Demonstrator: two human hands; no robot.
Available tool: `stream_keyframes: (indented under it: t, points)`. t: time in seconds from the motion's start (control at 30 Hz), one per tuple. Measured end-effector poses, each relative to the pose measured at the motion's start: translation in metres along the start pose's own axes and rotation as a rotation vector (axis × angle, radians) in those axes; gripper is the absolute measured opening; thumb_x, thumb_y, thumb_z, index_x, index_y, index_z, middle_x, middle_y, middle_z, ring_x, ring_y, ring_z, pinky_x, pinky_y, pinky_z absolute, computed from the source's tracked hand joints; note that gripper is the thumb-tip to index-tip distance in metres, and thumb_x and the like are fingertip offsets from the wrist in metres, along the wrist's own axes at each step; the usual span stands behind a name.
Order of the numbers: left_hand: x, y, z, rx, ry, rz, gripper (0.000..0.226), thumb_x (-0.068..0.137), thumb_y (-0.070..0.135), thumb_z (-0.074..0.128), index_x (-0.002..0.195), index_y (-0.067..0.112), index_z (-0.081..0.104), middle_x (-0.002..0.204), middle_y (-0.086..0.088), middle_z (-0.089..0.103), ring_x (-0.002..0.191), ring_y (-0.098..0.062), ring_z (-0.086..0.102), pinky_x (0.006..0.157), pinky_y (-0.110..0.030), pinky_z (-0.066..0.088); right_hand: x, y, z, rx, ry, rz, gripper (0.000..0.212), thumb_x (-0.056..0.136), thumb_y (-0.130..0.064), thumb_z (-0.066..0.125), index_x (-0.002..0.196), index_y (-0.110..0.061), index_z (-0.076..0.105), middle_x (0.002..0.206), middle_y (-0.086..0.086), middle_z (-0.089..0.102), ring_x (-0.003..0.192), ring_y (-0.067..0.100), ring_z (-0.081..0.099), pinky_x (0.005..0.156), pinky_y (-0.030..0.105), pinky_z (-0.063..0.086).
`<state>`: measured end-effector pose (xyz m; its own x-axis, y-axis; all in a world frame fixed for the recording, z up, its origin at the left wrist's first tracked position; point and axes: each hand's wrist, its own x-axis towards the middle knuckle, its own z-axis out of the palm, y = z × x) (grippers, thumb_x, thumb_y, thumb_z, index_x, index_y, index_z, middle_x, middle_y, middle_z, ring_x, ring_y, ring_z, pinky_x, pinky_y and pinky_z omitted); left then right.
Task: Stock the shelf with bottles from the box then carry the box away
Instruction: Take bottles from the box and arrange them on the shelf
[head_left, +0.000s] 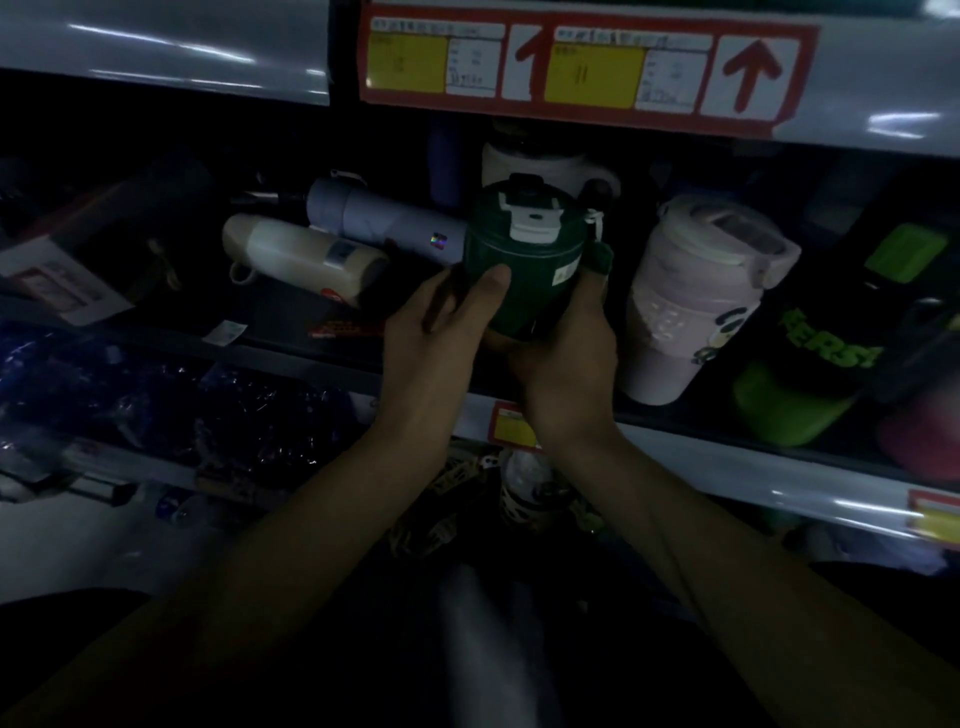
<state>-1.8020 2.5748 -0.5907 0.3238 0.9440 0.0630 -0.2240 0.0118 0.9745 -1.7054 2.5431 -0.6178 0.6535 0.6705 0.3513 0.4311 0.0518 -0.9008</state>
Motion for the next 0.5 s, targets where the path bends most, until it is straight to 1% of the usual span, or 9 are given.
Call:
stream_keyframes:
  t: [0.07, 0.13, 0.23, 0.3, 0.33, 0.4, 0.47, 0.5]
  points:
    - [0.001, -0.003, 0.000, -0.002, 0.008, -0.006, 0.032, 0.098, 0.027, 0.065, 0.129, 0.020, 0.067, 0.119, 0.008, 0.074, 0.109, -0.007, 0.070, 0.103, -0.036, 0.054, -0.001, 0.001, 0.000, -0.018, -0.025, -0.013, 0.084, 0.074, -0.028, 0.087, 0.142, -0.019, 0.038, 0.135, -0.003, 0.061, 0.120, 0.013, 0.061, 0.099, 0.033, 0.052]
    - [0.000, -0.005, -0.001, -0.002, 0.011, 0.003, 0.032, 0.098, 0.027, 0.064, 0.130, 0.020, 0.066, 0.121, 0.007, 0.074, 0.111, -0.008, 0.069, 0.104, -0.036, 0.053, -0.003, 0.003, 0.000, -0.069, -0.055, -0.021, 0.078, 0.077, -0.018, 0.083, 0.141, -0.017, 0.040, 0.137, 0.001, 0.060, 0.122, 0.016, 0.060, 0.099, 0.031, 0.051]
    - [-0.002, -0.007, -0.003, 0.016, -0.006, 0.023, 0.032, 0.100, 0.026, 0.062, 0.131, 0.020, 0.066, 0.120, 0.009, 0.074, 0.111, -0.005, 0.069, 0.100, -0.028, 0.054, -0.008, 0.006, -0.001, -0.145, -0.091, -0.011, 0.062, 0.082, -0.006, 0.074, 0.138, -0.013, 0.048, 0.132, 0.005, 0.064, 0.120, 0.022, 0.062, 0.092, 0.025, 0.049]
    - [-0.005, -0.009, -0.003, 0.028, -0.010, 0.018, 0.029, 0.099, 0.027, 0.063, 0.128, 0.024, 0.066, 0.119, 0.010, 0.074, 0.110, -0.004, 0.069, 0.098, -0.027, 0.054, -0.011, 0.008, -0.007, -0.168, -0.105, 0.036, 0.053, 0.085, -0.003, 0.070, 0.135, -0.010, 0.052, 0.129, 0.007, 0.066, 0.117, 0.022, 0.062, 0.086, 0.018, 0.044]
    - [-0.006, -0.010, -0.004, 0.031, -0.001, 0.010, 0.026, 0.099, 0.028, 0.064, 0.124, 0.026, 0.067, 0.116, 0.011, 0.075, 0.108, -0.004, 0.069, 0.098, -0.028, 0.055, -0.012, 0.008, -0.010, -0.163, -0.118, 0.078, 0.048, 0.087, -0.002, 0.067, 0.132, -0.009, 0.054, 0.127, 0.007, 0.067, 0.116, 0.022, 0.062, 0.083, 0.015, 0.042]
    - [-0.006, -0.012, -0.008, 0.043, 0.044, -0.019, 0.018, 0.097, 0.031, 0.067, 0.114, 0.029, 0.069, 0.106, 0.015, 0.076, 0.102, -0.002, 0.071, 0.095, -0.030, 0.056, -0.014, 0.010, -0.015, -0.125, -0.144, 0.154, 0.042, 0.089, 0.001, 0.063, 0.129, -0.009, 0.057, 0.122, 0.007, 0.068, 0.111, 0.020, 0.062, 0.081, 0.014, 0.040]
    - [-0.005, -0.015, -0.012, 0.022, 0.093, -0.067, 0.009, 0.095, 0.032, 0.069, 0.104, 0.031, 0.069, 0.095, 0.016, 0.076, 0.096, -0.004, 0.071, 0.089, -0.030, 0.060, -0.014, 0.011, -0.017, -0.077, -0.142, 0.188, 0.044, 0.089, 0.003, 0.062, 0.130, -0.010, 0.058, 0.120, 0.005, 0.068, 0.107, 0.016, 0.061, 0.081, 0.015, 0.042]
    - [-0.005, -0.014, -0.013, 0.010, 0.101, -0.088, 0.011, 0.095, 0.031, 0.069, 0.106, 0.030, 0.069, 0.095, 0.016, 0.075, 0.097, -0.006, 0.071, 0.084, -0.029, 0.061, -0.014, 0.010, -0.016, -0.057, -0.133, 0.193, 0.046, 0.089, 0.002, 0.064, 0.132, -0.012, 0.059, 0.120, 0.003, 0.069, 0.108, 0.015, 0.062, 0.083, 0.016, 0.045]
